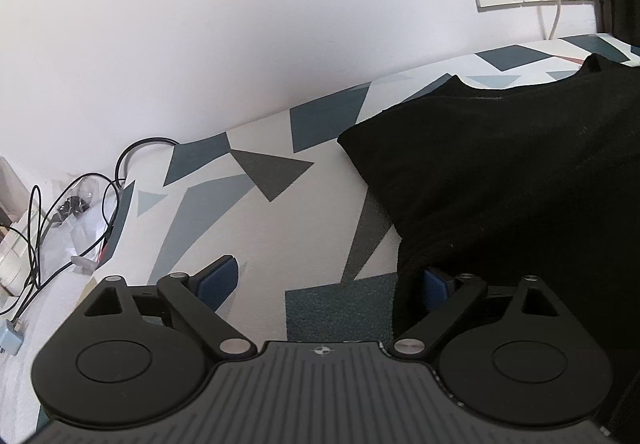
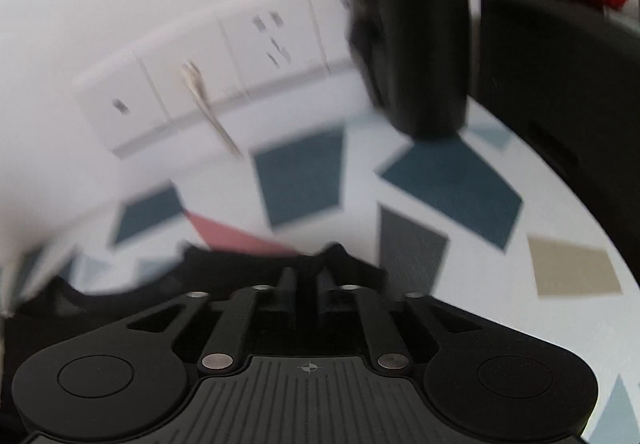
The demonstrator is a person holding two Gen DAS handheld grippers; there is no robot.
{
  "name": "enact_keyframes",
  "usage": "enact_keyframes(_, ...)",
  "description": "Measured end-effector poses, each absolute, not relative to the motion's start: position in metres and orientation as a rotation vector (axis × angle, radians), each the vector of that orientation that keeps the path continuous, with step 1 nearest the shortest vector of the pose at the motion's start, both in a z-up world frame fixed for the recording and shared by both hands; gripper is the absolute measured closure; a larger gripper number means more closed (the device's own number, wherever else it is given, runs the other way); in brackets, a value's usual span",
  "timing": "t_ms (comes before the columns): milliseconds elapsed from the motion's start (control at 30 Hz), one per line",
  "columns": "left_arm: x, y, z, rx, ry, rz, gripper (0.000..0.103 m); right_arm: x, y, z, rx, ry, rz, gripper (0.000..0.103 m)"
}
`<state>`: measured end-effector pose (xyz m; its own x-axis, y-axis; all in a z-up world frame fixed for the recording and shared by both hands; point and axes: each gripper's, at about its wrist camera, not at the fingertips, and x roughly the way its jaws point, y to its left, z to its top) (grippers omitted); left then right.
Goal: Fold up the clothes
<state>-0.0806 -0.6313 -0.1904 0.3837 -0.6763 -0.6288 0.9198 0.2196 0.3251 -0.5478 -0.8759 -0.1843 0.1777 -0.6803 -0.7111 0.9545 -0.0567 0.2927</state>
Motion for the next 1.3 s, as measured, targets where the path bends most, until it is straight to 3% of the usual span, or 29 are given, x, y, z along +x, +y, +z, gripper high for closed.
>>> enact_keyframes(100, -0.080, -0.631, -0.191, 0.729, 0.398, -1.141, 0.009, -0.562, -0.854, -0.180, 0.913, 0.286, -1.394, 0.068)
enact_keyframes(200, -0.079, -0.631, -0.190, 0.717, 0.415, -1.148, 0.009, -0.575, -0.828, -0.172, 0.930, 0.202, -1.375, 0.068)
enact_keyframes(467, -0.102, -0.619, -0.186, 0.768, 0.322, -1.311, 0.010, -0.559, -0.816, -0.197, 1.014, 0.317, -1.339, 0.069)
enact_keyframes(533, -0.108, -0.621, -0.190, 0.816, 0.289, -1.332, 0.018, -0.560, -0.818, -0.202, 1.057, 0.295, -1.354, 0.069)
enact_keyframes(600, -0.110, -0.622, -0.190, 0.822, 0.285, -1.352, 0.036, -0.560, -0.819, -0.201, 1.066, 0.287, -1.382, 0.086)
enact_keyframes(633, -0.110, -0.623, -0.190, 0.823, 0.295, -1.354, 0.044, -0.561, -0.816, -0.199, 1.059, 0.274, -1.392, 0.099)
enact_keyframes(667, -0.110, -0.624, -0.189, 0.823, 0.306, -1.355, 0.065, -0.563, -0.813, -0.195, 1.049, 0.254, -1.399, 0.099)
enact_keyframes(700, -0.109, -0.625, -0.189, 0.825, 0.316, -1.358, 0.077, -0.565, -0.809, -0.190, 1.036, 0.231, -1.405, 0.100)
enact_keyframes(767, -0.109, -0.623, -0.187, 0.825, 0.299, -1.367, 0.087, -0.567, -0.798, -0.175, 0.997, 0.196, -1.417, 0.100)
enact_keyframes(900, -0.112, -0.614, -0.190, 0.860, 0.251, -1.378, 0.087, -0.571, -0.779, -0.161, 0.965, 0.204, -1.434, 0.100)
enact_keyframes(1033, -0.110, -0.609, -0.193, 0.871, 0.269, -1.415, 0.087, -0.570, -0.778, -0.182, 1.018, 0.318, -1.467, 0.099)
enact_keyframes(1100, -0.110, -0.609, -0.191, 0.879, 0.271, -1.419, 0.081, -0.572, -0.779, -0.191, 1.070, 0.346, -1.488, 0.094)
enact_keyframes(1133, -0.110, -0.609, -0.190, 0.881, 0.272, -1.422, 0.077, -0.571, -0.779, -0.191, 1.075, 0.358, -1.508, 0.082)
enact_keyframes(1167, -0.111, -0.609, -0.189, 0.880, 0.264, -1.426, 0.067, -0.566, -0.778, -0.186, 1.047, 0.379, -1.549, 0.070)
enact_keyframes(1200, -0.112, -0.608, -0.188, 0.880, 0.255, -1.430, 0.057, -0.559, -0.778, -0.180, 0.997, 0.393, -1.574, 0.069)
enact_keyframes(1300, -0.116, -0.608, -0.190, 0.876, 0.232, -1.451, 0.054, -0.517, -0.791, -0.161, 0.874, 0.395, -1.447, 0.069)
